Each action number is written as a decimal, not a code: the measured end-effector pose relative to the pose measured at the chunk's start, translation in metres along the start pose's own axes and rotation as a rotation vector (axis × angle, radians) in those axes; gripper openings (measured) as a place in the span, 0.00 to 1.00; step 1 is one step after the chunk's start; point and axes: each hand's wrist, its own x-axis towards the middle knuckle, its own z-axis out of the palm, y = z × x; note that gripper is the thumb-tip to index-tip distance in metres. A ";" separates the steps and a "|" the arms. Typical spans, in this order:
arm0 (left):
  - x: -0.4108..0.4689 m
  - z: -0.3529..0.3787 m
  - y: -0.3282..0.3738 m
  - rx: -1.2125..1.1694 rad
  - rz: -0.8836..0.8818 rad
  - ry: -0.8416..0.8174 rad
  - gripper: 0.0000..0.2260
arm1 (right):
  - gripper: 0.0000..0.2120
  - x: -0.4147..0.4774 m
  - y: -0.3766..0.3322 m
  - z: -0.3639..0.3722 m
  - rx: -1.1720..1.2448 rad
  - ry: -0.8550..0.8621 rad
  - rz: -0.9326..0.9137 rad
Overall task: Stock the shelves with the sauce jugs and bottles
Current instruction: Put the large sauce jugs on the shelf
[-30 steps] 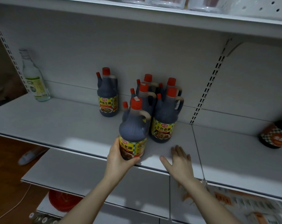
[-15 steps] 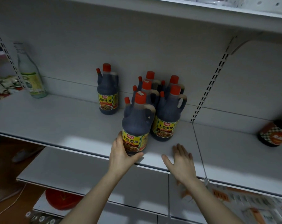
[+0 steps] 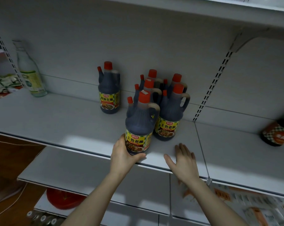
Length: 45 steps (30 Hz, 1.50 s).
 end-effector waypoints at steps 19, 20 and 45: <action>-0.001 0.003 -0.002 0.099 0.010 0.009 0.35 | 0.37 0.003 0.002 0.006 0.004 0.047 -0.027; -0.001 0.003 -0.002 0.109 0.010 0.006 0.35 | 0.37 0.003 0.002 0.007 0.005 0.055 -0.034; -0.267 0.049 -0.147 0.363 -0.229 -0.240 0.30 | 0.25 -0.191 0.063 0.117 0.594 -0.332 -0.137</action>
